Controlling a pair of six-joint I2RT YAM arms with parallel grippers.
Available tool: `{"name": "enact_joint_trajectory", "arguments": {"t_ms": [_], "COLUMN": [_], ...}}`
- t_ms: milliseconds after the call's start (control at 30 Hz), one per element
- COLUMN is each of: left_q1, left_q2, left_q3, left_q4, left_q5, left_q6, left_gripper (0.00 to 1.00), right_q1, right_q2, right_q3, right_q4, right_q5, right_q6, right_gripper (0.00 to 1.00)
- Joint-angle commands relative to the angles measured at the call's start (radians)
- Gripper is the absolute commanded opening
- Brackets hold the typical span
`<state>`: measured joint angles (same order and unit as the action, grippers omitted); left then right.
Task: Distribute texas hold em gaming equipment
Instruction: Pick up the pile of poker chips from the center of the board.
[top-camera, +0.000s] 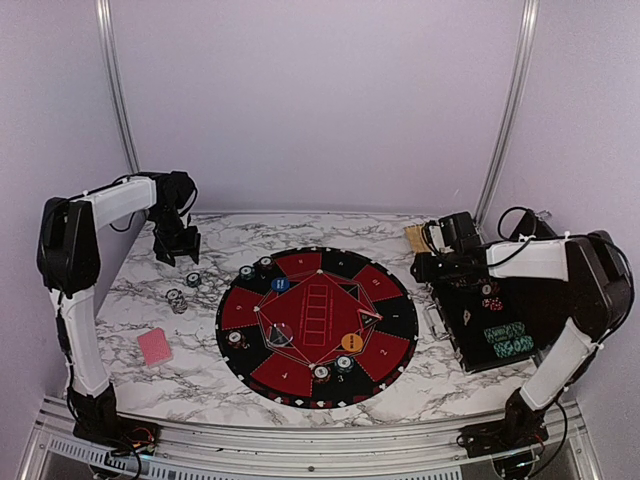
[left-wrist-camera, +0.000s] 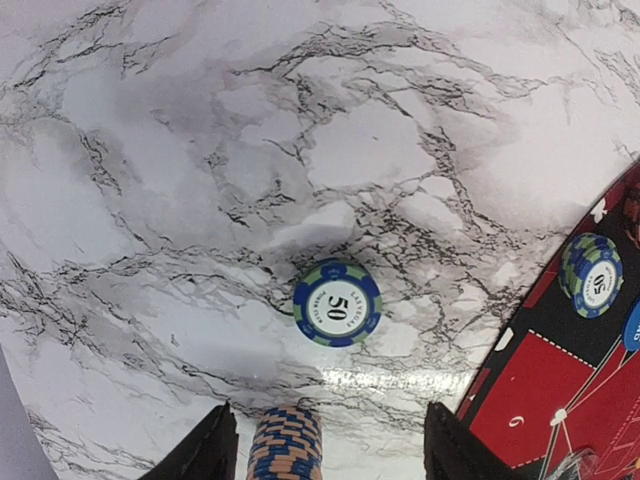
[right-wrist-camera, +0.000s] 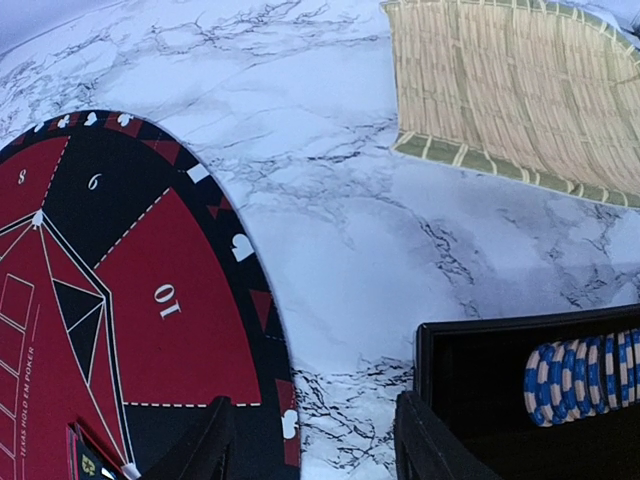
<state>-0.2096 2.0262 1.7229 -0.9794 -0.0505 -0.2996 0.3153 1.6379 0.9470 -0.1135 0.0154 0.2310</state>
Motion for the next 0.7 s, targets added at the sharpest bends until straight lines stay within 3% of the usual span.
{"name": "enact_joint_trajectory", "arguments": {"t_ms": [0,667], "left_q1": [0.02,0.029], "left_q2": [-0.017,0.165], "left_q3": [-0.01,0.061], "left_q4": [0.017,0.023], "left_q5": [0.023,0.073], "left_q6": [0.023,0.057], "left_gripper": [0.65,0.68], "right_q1": [-0.01,-0.01], "right_q2": [0.008,0.008], "right_q3": [0.04,0.038], "right_q4": [0.004,0.004], "right_q5": [-0.037,-0.04], "right_q6": [-0.006,-0.005], "right_gripper": [0.53,0.53]}}
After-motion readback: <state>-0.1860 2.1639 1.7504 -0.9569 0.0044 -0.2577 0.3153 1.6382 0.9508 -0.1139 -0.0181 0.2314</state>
